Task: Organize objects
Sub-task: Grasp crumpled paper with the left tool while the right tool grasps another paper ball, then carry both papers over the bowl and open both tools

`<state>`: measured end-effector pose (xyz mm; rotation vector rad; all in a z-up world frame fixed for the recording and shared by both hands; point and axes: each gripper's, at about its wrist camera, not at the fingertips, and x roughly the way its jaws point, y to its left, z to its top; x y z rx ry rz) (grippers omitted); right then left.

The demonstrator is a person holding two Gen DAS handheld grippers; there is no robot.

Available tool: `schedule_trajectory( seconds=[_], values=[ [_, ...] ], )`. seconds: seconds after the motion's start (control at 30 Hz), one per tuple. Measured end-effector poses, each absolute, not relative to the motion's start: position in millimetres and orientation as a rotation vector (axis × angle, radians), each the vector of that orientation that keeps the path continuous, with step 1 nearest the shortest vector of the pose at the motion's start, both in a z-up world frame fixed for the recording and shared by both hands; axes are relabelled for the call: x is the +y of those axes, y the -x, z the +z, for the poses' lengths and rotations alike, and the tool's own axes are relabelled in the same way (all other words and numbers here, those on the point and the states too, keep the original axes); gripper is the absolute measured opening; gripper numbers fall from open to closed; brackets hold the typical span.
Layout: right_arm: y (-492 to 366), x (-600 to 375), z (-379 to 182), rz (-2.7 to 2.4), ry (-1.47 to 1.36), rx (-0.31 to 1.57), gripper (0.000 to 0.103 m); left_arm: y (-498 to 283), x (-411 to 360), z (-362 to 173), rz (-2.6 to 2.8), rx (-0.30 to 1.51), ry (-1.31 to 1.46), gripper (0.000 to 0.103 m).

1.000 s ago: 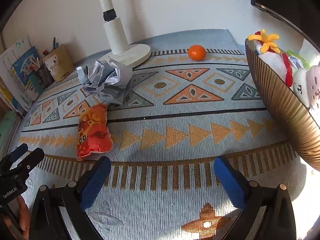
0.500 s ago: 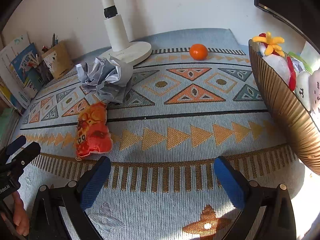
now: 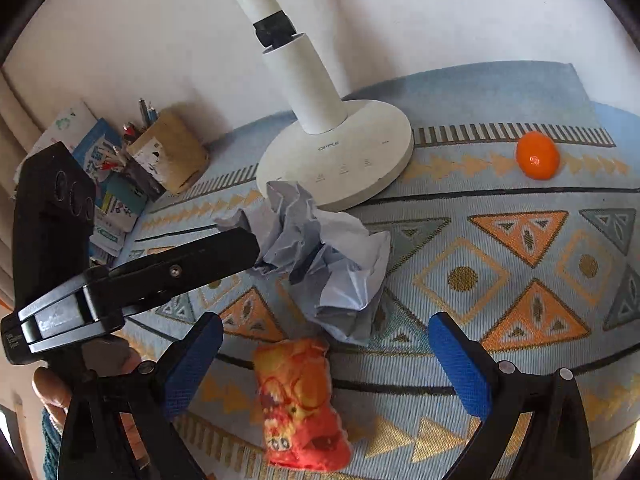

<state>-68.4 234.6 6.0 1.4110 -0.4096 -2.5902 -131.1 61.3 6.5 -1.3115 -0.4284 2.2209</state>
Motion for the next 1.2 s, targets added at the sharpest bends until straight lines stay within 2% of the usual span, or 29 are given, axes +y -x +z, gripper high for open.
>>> schedule_trajectory(
  seconds=[0.03, 0.13, 0.17, 0.23, 0.27, 0.33, 0.47, 0.73, 0.93, 1.0, 1.1, 1.2],
  values=[
    [72.9, 234.6, 2.6, -2.584, -1.407, -0.41, 0.095, 132.3, 65.4, 4.6, 2.207, -0.42, 1.31, 0.085],
    [77.1, 229.2, 2.9, -2.617, -1.328, -0.319, 0.065, 135.4, 77.5, -0.9, 2.237, -0.362, 1.339, 0.077],
    [77.2, 226.5, 1.3, -2.624, -1.308, -0.277, 0.055, 137.7, 77.8, -4.2, 2.243, -0.39, 1.351, 0.068],
    [74.8, 228.0, 1.6, -2.649, -1.278, -0.268, 0.054, 140.6, 74.5, -10.7, 2.236, -0.476, 1.359, 0.056],
    [72.4, 229.0, 4.7, -2.668, -1.266, -0.261, 0.052, 140.7, 73.4, -10.9, 2.255, -0.474, 1.352, 0.046],
    [67.3, 234.0, 7.6, -2.721, -1.264, -0.24, 0.052, 137.6, 71.6, -9.6, 2.275, -0.459, 1.335, 0.041],
    [51.2, 252.4, 11.2, -2.693, -1.29, -0.361, 0.052, 124.8, 58.3, -1.8, 2.28, -0.523, 1.304, 0.041],
    [-44.6, 265.7, 44.4, -2.698, -1.22, -0.319, 0.052, 80.3, 77.7, 36.4, 2.302, -0.443, 1.207, 0.041],
    [-110.3, 328.9, 106.7, -2.899, -1.022, -0.376, 0.053, 57.2, 152.5, 88.7, 2.198, -0.381, 1.058, 0.041],
    [-125.3, 354.3, 135.0, -3.054, -0.947, -0.338, 0.053, 51.2, 186.8, 105.5, 2.174, -0.313, 1.011, 0.041],
    [-135.0, 395.7, 171.2, -3.325, -0.882, -0.278, 0.054, 41.5, 234.6, 125.4, 2.161, -0.223, 0.942, 0.041],
    [-129.8, 438.3, 191.9, -3.466, -0.909, -0.336, 0.054, 39.7, 278.0, 136.6, 2.148, -0.164, 0.898, 0.041]
  ],
)
